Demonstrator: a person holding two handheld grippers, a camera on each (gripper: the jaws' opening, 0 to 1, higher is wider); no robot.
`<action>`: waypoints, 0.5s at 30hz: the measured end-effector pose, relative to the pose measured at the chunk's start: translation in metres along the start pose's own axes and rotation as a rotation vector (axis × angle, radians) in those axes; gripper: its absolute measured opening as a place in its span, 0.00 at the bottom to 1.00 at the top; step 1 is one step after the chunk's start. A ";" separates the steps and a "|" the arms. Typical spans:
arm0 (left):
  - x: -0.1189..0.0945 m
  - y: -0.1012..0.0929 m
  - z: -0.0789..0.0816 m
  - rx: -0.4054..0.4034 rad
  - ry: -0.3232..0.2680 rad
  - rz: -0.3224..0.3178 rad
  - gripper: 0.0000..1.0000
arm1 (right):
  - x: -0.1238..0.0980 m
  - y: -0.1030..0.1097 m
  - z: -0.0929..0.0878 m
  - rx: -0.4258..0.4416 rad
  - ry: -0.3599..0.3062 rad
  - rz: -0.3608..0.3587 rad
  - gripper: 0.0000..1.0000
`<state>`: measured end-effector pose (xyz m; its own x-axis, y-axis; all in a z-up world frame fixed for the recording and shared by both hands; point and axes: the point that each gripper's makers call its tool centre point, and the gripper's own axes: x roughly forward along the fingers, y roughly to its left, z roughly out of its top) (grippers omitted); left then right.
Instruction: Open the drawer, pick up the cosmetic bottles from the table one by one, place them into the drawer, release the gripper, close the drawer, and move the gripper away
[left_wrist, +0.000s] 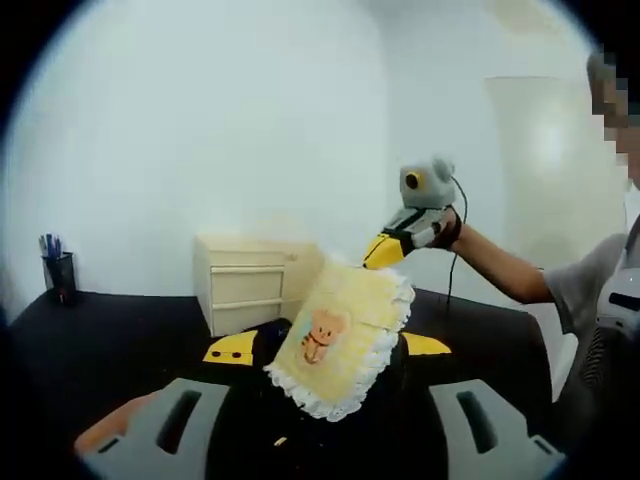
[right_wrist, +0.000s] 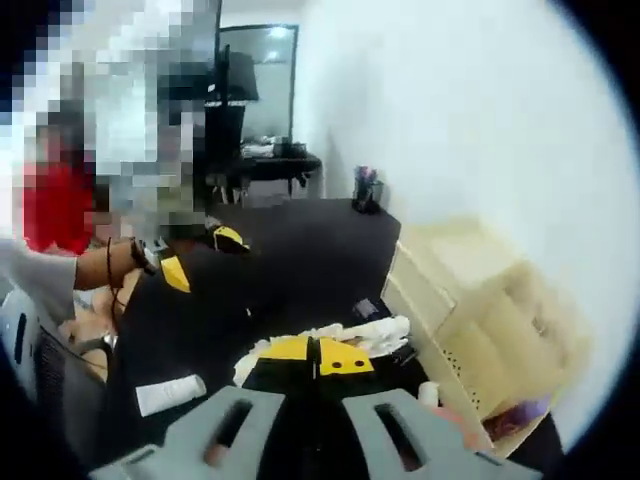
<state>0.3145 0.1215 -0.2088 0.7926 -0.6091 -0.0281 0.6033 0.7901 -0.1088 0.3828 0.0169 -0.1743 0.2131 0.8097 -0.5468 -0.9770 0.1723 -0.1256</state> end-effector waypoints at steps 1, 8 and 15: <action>0.000 0.000 0.000 -0.001 -0.001 -0.002 0.48 | 0.000 0.003 0.001 -0.039 0.021 0.025 0.00; -0.001 -0.001 0.004 -0.004 -0.019 -0.017 0.48 | 0.001 0.005 0.026 -0.164 0.015 0.075 0.00; -0.005 -0.006 0.002 -0.002 -0.005 -0.067 0.51 | -0.002 0.026 0.033 -0.369 0.050 0.187 0.00</action>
<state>0.3067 0.1198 -0.2058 0.7511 -0.6600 -0.0155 0.6546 0.7477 -0.1119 0.3563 0.0380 -0.1493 0.0416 0.7779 -0.6271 -0.9326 -0.1950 -0.3037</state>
